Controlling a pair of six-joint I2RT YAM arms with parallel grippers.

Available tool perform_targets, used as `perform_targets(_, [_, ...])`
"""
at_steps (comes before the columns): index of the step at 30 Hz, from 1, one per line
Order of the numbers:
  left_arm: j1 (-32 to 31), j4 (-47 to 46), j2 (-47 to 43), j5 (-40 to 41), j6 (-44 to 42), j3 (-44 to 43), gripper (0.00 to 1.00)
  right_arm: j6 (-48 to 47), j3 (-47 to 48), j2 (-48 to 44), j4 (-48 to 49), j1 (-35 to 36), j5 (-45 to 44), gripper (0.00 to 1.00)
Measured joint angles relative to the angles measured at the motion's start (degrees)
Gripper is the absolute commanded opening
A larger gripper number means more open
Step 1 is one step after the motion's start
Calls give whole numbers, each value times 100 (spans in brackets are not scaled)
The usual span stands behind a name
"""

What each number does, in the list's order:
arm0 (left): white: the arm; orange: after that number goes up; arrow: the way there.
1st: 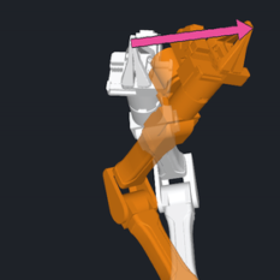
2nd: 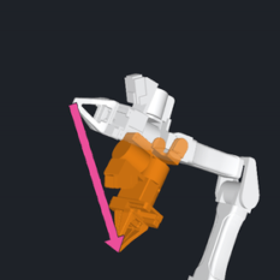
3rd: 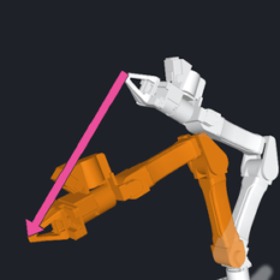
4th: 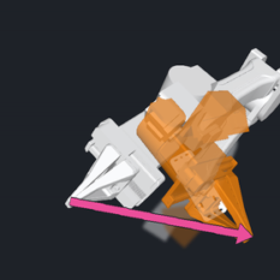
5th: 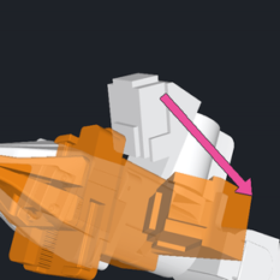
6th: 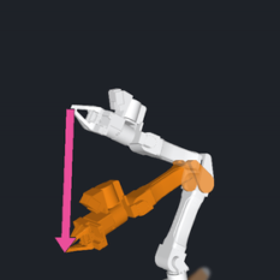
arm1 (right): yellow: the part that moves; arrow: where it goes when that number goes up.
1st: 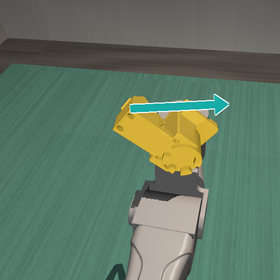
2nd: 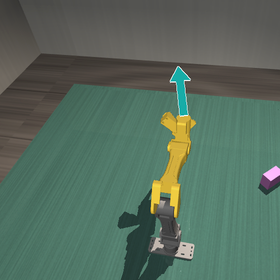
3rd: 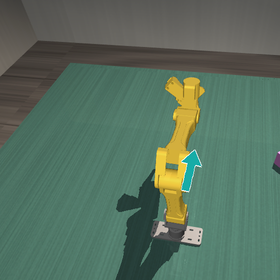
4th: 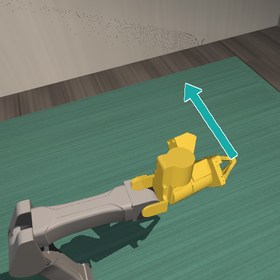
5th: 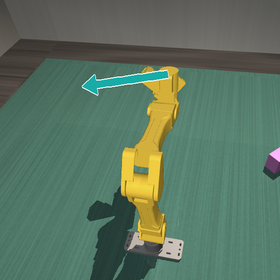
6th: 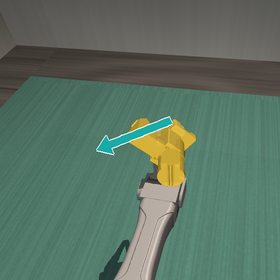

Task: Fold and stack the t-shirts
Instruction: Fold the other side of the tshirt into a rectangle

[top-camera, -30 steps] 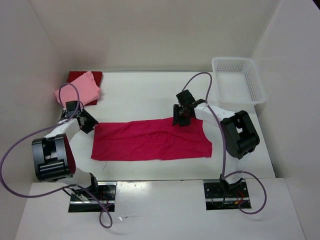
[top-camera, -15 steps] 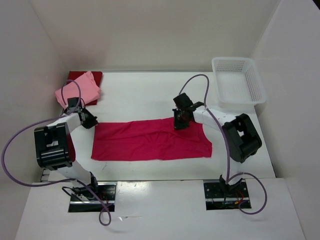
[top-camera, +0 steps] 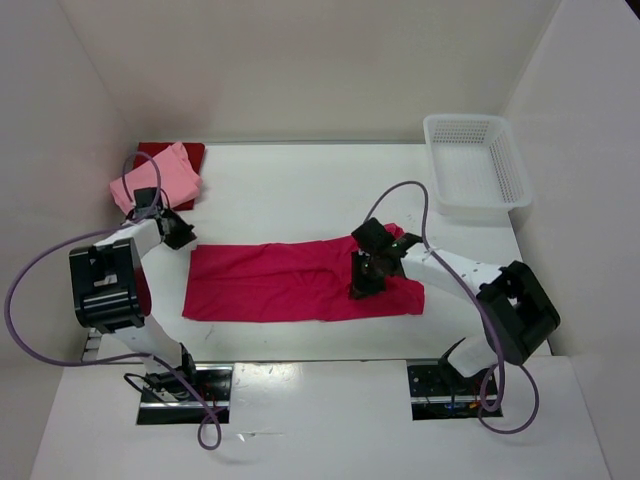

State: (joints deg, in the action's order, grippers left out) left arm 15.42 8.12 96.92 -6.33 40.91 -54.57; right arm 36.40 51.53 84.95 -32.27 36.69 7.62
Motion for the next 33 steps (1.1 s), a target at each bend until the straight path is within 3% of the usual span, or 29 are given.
perform_targets(3, [0, 4, -107, -2, 2, -70, 5, 232, -240, -9, 0, 109, 262, 35])
perform_targets(6, [0, 79, -404, -35, 4, -105, 5, 280, -192, -50, -28, 133, 400, 37])
perform_targets(10, [-160, 114, -1045, -79, 0, -109, 6, 138, 221, -85, -181, 28, 376, 12])
perform_targets(14, [-949, 111, -1493, -131, -17, -90, 12, 63, 551, 55, 76, -227, 271, 5])
perform_targets(17, [-1355, 90, -1541, -286, -26, 98, 34, 63, 614, 581, 435, -264, 177, 4])
perform_targets(19, [-1311, 175, -1515, -251, -26, 260, 42, 85, 522, 914, 664, -260, 74, 2])
perform_targets(25, [-859, 289, -1309, 2, -26, 409, 44, 197, 46, 1025, 859, -260, 4, 2])
perform_targets(28, [-752, 308, -1187, 2, -26, 409, 46, 247, -214, 634, 833, -251, 22, 9])
perform_targets(30, [-748, 341, -1189, 9, -52, 409, 48, 280, -310, 400, 804, -249, 61, 20])
perform_targets(33, [-719, 372, -1200, 72, -173, 407, 51, 273, -328, 199, 723, -245, 127, 25])
